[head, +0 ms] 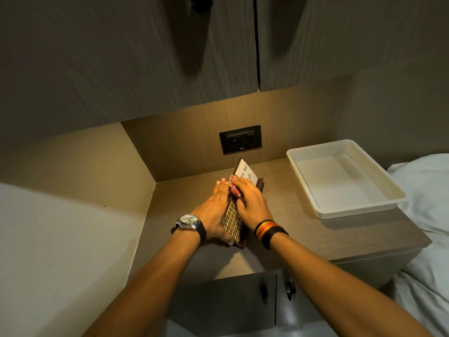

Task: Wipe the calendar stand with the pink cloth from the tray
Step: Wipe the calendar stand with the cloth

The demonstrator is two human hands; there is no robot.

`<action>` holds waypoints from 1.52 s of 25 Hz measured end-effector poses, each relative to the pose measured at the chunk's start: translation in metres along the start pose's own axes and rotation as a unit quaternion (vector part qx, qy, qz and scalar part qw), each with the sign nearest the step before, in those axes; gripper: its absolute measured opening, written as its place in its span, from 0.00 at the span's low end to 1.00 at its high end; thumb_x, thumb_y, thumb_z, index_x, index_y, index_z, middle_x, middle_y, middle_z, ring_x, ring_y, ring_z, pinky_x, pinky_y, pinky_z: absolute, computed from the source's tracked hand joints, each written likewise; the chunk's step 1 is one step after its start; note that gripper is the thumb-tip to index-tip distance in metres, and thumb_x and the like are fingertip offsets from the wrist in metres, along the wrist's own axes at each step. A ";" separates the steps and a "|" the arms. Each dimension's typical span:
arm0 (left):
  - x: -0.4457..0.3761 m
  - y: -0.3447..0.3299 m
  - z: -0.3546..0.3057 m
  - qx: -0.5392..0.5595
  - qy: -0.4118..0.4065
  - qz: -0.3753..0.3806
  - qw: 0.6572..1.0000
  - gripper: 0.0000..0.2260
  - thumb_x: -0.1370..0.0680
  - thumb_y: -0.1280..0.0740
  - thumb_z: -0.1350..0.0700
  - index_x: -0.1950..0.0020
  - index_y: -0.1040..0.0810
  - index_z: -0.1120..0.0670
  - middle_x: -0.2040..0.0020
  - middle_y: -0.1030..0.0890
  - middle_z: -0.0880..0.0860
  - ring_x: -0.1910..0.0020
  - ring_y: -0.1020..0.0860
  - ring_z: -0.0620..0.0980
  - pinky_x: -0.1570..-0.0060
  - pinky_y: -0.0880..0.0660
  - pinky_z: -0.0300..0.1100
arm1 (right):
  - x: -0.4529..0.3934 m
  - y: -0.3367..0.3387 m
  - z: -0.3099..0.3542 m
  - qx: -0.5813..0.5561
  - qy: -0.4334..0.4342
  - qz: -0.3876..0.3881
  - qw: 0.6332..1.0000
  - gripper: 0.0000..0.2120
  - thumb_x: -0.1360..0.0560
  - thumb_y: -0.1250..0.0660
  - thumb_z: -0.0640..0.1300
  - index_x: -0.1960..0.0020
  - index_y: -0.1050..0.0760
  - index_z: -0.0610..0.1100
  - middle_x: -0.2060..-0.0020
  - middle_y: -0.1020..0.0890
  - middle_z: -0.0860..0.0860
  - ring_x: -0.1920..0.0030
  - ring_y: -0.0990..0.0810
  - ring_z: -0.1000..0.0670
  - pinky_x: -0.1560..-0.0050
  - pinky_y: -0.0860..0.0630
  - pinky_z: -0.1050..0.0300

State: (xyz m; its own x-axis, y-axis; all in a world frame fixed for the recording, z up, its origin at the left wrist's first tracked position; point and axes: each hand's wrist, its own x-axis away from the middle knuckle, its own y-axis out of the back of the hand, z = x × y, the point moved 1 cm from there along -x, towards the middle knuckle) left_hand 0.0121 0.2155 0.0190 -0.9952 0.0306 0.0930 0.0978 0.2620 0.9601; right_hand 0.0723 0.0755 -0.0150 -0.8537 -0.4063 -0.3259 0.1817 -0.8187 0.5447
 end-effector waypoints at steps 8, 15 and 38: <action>0.000 -0.001 0.000 0.008 0.000 -0.003 1.000 0.75 0.45 0.14 0.41 0.17 0.66 0.52 0.16 0.63 0.54 0.18 0.61 0.53 0.20 0.45 0.52 | 0.000 0.001 0.008 -0.011 -0.009 -0.010 1.000 0.26 0.23 0.37 0.33 0.27 0.28 0.47 0.31 0.25 0.49 0.29 0.28 0.49 0.26 0.33 0.50; -0.002 0.003 -0.008 -0.006 -0.001 0.007 1.000 0.75 0.45 0.14 0.42 0.17 0.66 0.52 0.16 0.63 0.54 0.17 0.60 0.53 0.20 0.43 0.53 | 0.019 0.006 -0.013 -0.060 -0.074 -0.025 0.995 0.25 0.24 0.37 0.31 0.30 0.26 0.48 0.32 0.24 0.51 0.31 0.26 0.51 0.28 0.28 0.47; -0.008 0.014 -0.049 -0.150 0.002 -0.006 0.989 0.68 0.37 0.28 0.25 0.17 0.67 0.57 0.17 0.67 0.57 0.18 0.67 0.57 0.22 0.68 0.55 | 0.030 0.169 -0.032 -0.122 -0.151 -0.075 0.978 0.15 0.20 0.34 0.36 0.37 0.23 0.51 0.51 0.19 0.49 0.58 0.18 0.49 0.61 0.15 0.55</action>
State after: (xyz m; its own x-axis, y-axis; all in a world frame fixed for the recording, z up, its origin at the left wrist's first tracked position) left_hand 0.0215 0.1721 0.0446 -0.9964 0.0255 0.0813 0.0803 -0.0354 0.9961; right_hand 0.0934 -0.0881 0.0428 -0.9780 -0.1667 -0.1250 0.1238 -0.9474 0.2951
